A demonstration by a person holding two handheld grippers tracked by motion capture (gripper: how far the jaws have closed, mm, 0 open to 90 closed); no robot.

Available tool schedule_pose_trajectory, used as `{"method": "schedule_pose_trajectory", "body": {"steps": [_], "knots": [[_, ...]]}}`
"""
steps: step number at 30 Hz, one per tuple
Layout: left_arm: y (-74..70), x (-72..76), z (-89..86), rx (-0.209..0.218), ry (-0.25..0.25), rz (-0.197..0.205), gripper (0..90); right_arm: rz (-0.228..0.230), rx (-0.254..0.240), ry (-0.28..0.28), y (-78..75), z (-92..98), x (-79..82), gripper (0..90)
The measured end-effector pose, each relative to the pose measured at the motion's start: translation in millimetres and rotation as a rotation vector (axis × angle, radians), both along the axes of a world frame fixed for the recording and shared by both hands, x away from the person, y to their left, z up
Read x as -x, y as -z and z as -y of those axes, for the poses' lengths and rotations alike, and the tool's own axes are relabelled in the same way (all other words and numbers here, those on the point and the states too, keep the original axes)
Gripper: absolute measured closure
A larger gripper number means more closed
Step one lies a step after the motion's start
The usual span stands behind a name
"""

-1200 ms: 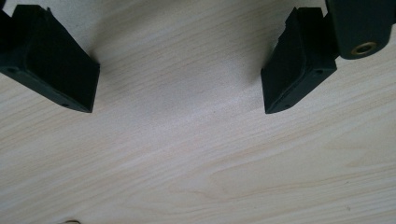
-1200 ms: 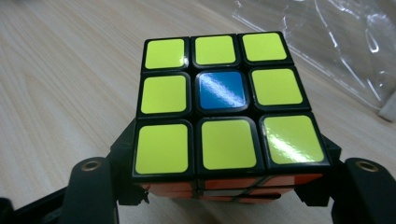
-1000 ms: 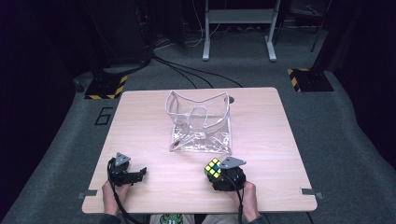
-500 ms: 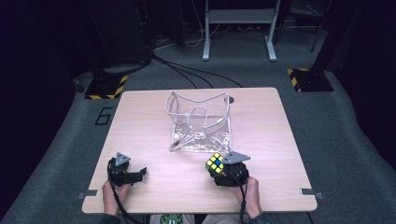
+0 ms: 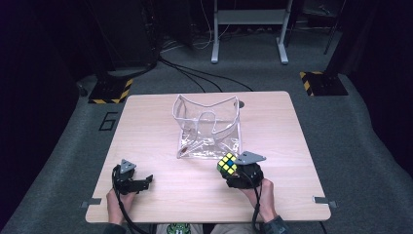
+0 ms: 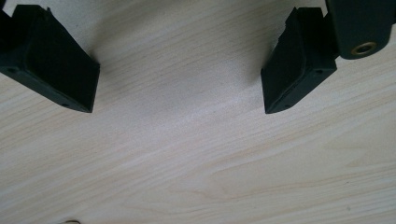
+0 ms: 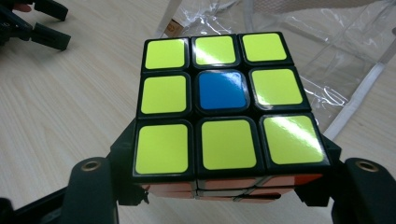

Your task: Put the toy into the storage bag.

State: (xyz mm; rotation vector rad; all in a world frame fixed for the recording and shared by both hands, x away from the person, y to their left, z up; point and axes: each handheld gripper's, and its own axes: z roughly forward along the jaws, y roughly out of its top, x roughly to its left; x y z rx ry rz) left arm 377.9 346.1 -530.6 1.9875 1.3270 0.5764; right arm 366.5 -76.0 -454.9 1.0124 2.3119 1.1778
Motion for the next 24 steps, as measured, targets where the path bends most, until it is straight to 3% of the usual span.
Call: {"method": "schedule_pose_trajectory", "body": {"steps": [24], "knots": [[0.0,0.0,0.0,0.000,-0.001,0.000,11.4,0.030,-0.002,-0.001,-26.2,6.9,-12.6,33.1]]}}
